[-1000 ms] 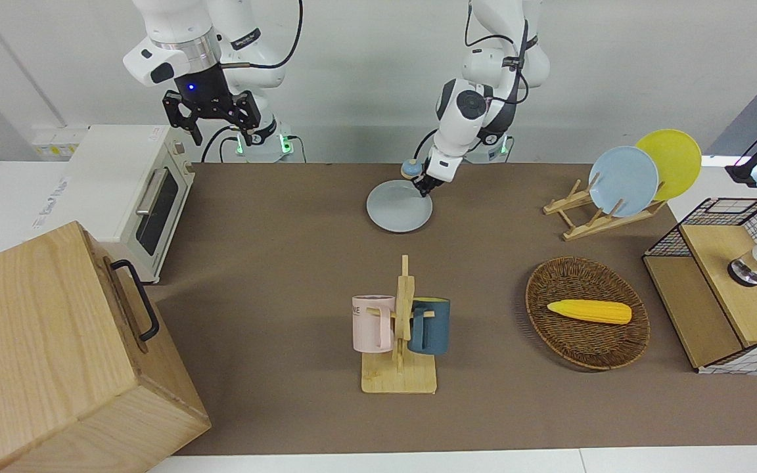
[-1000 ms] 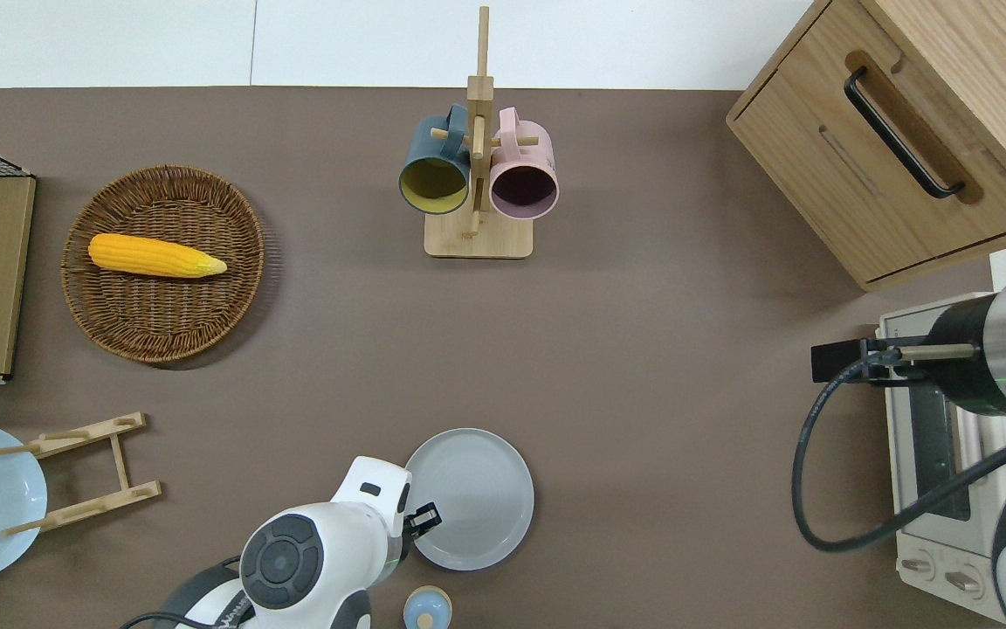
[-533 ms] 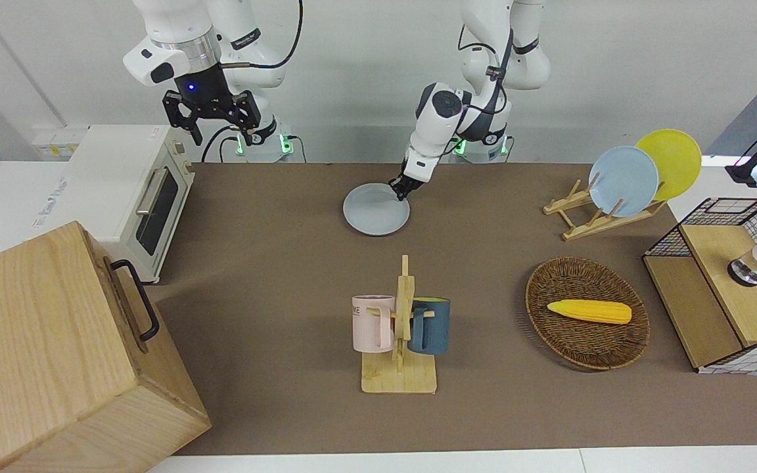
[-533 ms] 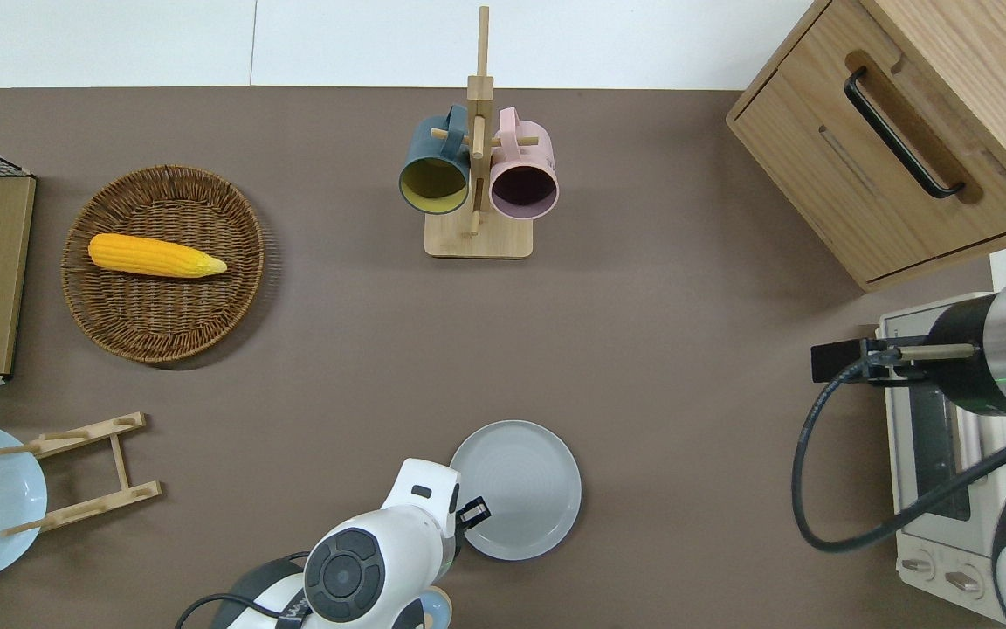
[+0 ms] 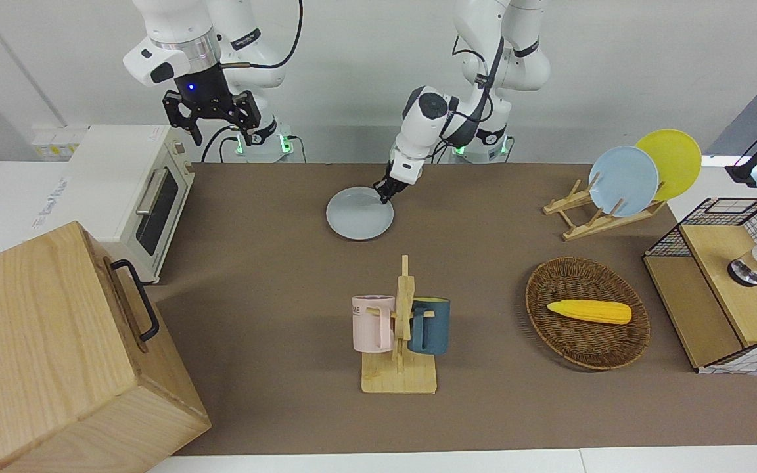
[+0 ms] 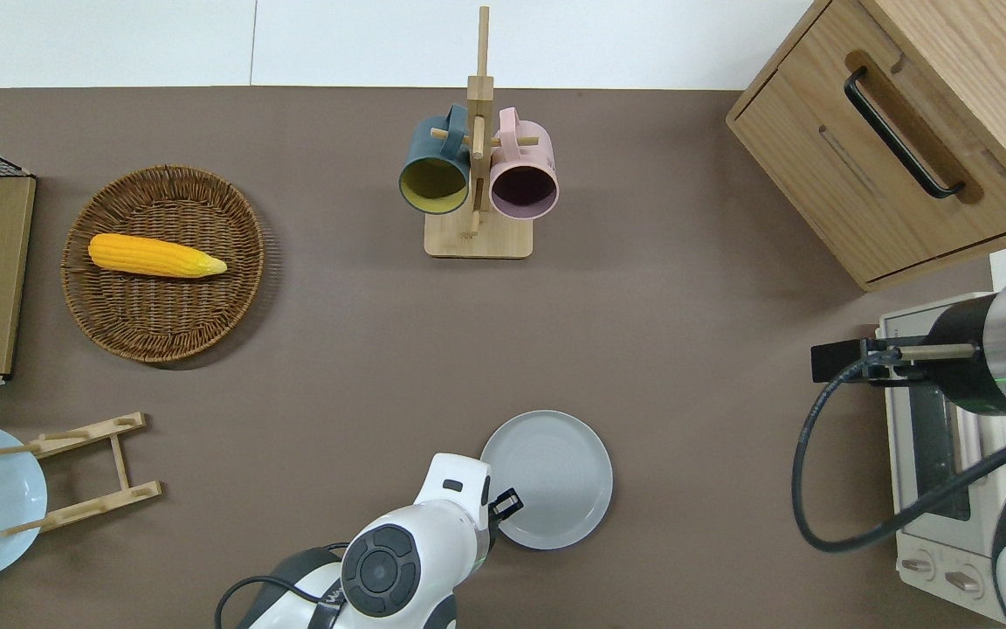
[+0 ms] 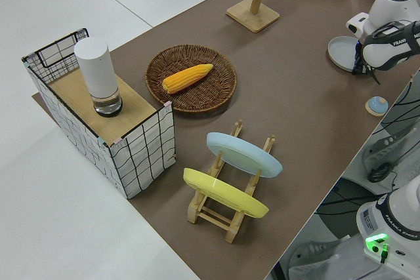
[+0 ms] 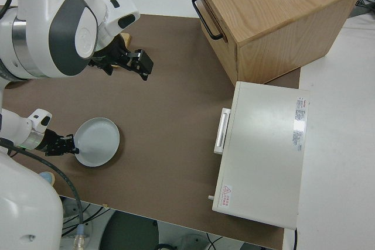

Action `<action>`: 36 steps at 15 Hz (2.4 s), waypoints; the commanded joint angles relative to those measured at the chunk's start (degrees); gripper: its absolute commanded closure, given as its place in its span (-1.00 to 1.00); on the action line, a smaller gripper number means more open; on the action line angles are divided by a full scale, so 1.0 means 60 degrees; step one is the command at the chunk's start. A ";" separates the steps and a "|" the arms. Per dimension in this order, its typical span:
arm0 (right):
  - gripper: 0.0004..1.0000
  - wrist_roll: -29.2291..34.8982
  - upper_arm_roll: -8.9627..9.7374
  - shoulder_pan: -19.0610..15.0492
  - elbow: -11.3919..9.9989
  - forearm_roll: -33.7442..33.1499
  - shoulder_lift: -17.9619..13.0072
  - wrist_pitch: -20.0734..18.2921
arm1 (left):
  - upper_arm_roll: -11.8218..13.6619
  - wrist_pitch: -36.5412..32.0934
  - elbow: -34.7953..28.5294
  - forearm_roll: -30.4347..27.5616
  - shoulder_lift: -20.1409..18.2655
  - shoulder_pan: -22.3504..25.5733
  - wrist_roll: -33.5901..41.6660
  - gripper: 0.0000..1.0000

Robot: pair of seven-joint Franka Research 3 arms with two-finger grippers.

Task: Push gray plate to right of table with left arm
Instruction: 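Push the gray plate with the left gripper toward the toaster oven, then continue pushing the plate farther toward the toaster oven with the left gripper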

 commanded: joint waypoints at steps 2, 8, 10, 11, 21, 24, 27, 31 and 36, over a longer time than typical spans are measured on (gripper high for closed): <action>-0.99 0.0112 0.0138 -0.0232 -0.0260 0.0205 -0.0261 0.0003 | 0.0300 0.0267 0.0861 -0.0098 0.1059 -0.0698 -0.0725 1.00; -0.99 0.0097 0.0138 -0.0232 -0.0260 0.0205 -0.0261 -0.0012 | 0.1163 0.0736 0.1519 -0.0055 0.1805 -0.1561 -0.0975 1.00; -0.99 0.0097 0.0138 -0.0232 -0.0260 0.0205 -0.0261 0.0003 | 0.1283 0.0751 0.1973 -0.0098 0.2142 -0.1753 -0.1018 1.00; -0.99 0.0097 0.0138 -0.0232 -0.0260 0.0205 -0.0261 0.0003 | 0.1297 0.0765 0.2120 -0.0098 0.2202 -0.1797 -0.1019 1.00; -0.99 0.0097 0.0138 -0.0232 -0.0260 0.0205 -0.0261 0.0003 | 0.1254 0.0430 0.2035 -0.0011 0.1809 -0.1681 -0.1487 -0.94; -0.99 0.0097 0.0138 -0.0232 -0.0260 0.0205 -0.0261 0.0003 | 0.1180 -0.0930 0.2005 0.0062 0.1004 -0.1389 -0.1458 -0.96; -0.99 0.0098 0.0138 -0.0232 -0.0260 0.0205 -0.0261 0.0003 | 0.1224 -0.2028 0.2019 0.0107 0.0373 -0.1037 -0.1152 -0.97; -0.99 0.0097 0.0138 -0.0232 -0.0260 0.0205 -0.0261 0.0003 | 0.1939 -0.3596 0.2150 0.0397 -0.0068 -0.0568 0.0252 -0.97; -0.99 0.0112 0.0138 -0.0232 -0.0260 0.0205 -0.0261 0.0003 | 0.4062 -0.6842 0.3845 0.1703 -0.0244 -0.0086 0.2723 -0.97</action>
